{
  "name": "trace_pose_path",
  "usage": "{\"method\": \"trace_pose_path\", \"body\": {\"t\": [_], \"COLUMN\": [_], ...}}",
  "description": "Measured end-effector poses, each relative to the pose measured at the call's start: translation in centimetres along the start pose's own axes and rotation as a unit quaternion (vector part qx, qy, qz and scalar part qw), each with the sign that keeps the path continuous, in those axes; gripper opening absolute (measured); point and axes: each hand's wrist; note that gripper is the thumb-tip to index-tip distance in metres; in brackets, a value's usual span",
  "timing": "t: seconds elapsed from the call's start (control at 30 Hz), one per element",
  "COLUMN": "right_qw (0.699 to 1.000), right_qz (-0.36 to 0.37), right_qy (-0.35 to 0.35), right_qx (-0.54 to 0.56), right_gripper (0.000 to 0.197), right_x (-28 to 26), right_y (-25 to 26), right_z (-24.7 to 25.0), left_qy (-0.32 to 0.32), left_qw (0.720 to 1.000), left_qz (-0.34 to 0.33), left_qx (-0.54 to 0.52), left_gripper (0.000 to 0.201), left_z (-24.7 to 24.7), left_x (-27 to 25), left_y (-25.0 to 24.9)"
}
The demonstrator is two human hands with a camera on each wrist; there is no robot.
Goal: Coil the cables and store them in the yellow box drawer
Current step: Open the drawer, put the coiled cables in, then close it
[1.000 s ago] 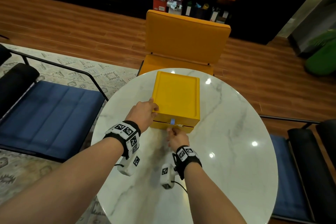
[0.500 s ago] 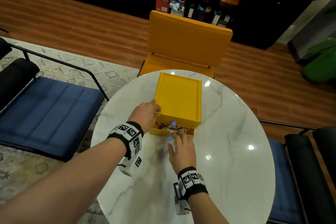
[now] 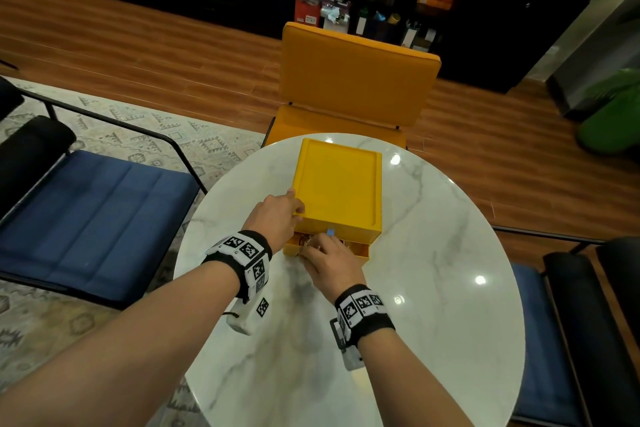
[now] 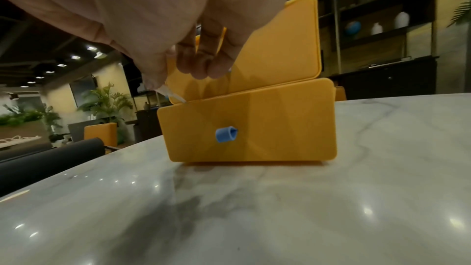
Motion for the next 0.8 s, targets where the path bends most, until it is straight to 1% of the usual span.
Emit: {"method": "trace_pose_path", "body": {"t": [0.03, 0.1, 0.17, 0.23, 0.33, 0.43, 0.53, 0.6, 0.67, 0.8], "right_qw": [1.000, 0.999, 0.999, 0.997, 0.993, 0.990, 0.990, 0.986, 0.981, 0.972], "right_qz": [-0.007, -0.034, -0.032, -0.017, -0.012, -0.028, -0.001, 0.015, -0.009, -0.114], "right_qy": [-0.003, 0.001, 0.022, 0.059, 0.108, 0.124, 0.130, 0.157, 0.185, 0.196], "right_qx": [0.003, 0.002, -0.017, -0.035, -0.044, -0.061, -0.061, -0.055, -0.057, -0.070], "right_gripper": [0.007, 0.010, 0.009, 0.019, 0.025, 0.040, 0.056, 0.063, 0.063, 0.043], "right_x": [0.2, 0.5, 0.6, 0.8, 1.1, 1.1, 1.3, 1.6, 1.6, 0.6], "right_y": [-0.1, -0.4, -0.2, 0.3, 0.8, 1.2, 1.9, 2.3, 2.2, 1.2], "right_z": [-0.1, -0.2, -0.1, -0.1, -0.4, -0.7, -1.1, -1.2, -1.4, -1.3], "left_qy": [-0.001, -0.002, -0.003, -0.006, -0.008, -0.006, 0.001, 0.002, 0.001, -0.001], "left_qw": [1.000, 1.000, 1.000, 1.000, 1.000, 1.000, 1.000, 1.000, 1.000, 1.000], "left_qz": [0.000, 0.000, 0.000, 0.003, 0.004, 0.001, 0.008, 0.010, 0.007, 0.001], "left_qx": [-0.001, -0.002, -0.002, -0.001, -0.002, 0.000, 0.000, -0.001, 0.000, -0.001], "left_gripper": [0.020, 0.019, 0.019, 0.019, 0.020, 0.020, 0.020, 0.020, 0.020, 0.019], "left_z": [0.0, 0.1, 0.2, 0.2, 0.2, 0.2, 0.1, 0.1, 0.1, -0.1], "left_x": [0.0, -0.1, -0.2, -0.2, -0.2, -0.2, 0.0, 0.1, 0.1, -0.1], "left_y": [0.0, 0.0, -0.1, -0.2, -0.3, -0.4, -0.2, -0.1, -0.1, 0.1]}}
Point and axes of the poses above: each hand's wrist, its own x-axis towards the middle knuckle, its own z-axis out of the back of the hand, y = z × x, and after that the axes turned 9 degrees about -y, right-handed
